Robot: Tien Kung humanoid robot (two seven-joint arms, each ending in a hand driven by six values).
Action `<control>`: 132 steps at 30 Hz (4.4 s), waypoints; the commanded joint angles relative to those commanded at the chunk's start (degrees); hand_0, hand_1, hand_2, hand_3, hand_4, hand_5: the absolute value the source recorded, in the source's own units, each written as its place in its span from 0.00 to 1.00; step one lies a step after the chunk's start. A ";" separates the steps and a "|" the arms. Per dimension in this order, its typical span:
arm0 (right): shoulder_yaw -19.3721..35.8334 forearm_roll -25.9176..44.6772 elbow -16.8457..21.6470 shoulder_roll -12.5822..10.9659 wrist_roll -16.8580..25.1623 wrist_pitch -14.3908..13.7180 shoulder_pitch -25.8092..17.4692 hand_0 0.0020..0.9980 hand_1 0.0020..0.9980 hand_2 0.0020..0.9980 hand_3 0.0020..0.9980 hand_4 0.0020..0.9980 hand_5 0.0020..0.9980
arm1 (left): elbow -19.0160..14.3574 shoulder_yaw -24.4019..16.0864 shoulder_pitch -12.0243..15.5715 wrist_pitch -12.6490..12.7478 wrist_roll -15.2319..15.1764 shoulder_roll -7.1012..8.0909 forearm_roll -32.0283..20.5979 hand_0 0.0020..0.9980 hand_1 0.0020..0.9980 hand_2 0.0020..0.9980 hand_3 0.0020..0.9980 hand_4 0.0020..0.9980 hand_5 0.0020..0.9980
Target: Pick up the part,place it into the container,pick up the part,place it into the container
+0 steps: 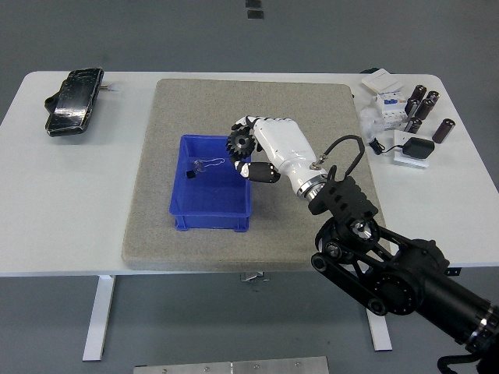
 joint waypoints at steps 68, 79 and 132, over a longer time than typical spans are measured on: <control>6.45 3.06 -14.48 -5.46 -2.60 3.16 -5.30 0.65 0.56 0.63 0.69 0.39 0.22 | 0.00 0.22 0.00 0.32 -1.22 -0.09 -0.98 0.63 0.61 0.58 0.60 0.70 0.13; 6.02 2.63 -14.44 -5.53 -2.09 1.72 -5.25 0.56 0.41 0.43 0.44 0.26 0.00 | 0.00 0.05 -0.03 0.70 -1.99 -0.06 -0.90 0.63 0.61 0.58 0.59 0.71 0.16; 14.36 21.41 -7.45 -1.72 16.29 -4.20 -10.18 0.85 0.80 0.80 0.77 0.65 0.21 | 0.00 0.20 0.05 0.35 -0.70 -0.08 -1.04 0.63 0.61 0.57 0.59 0.66 0.18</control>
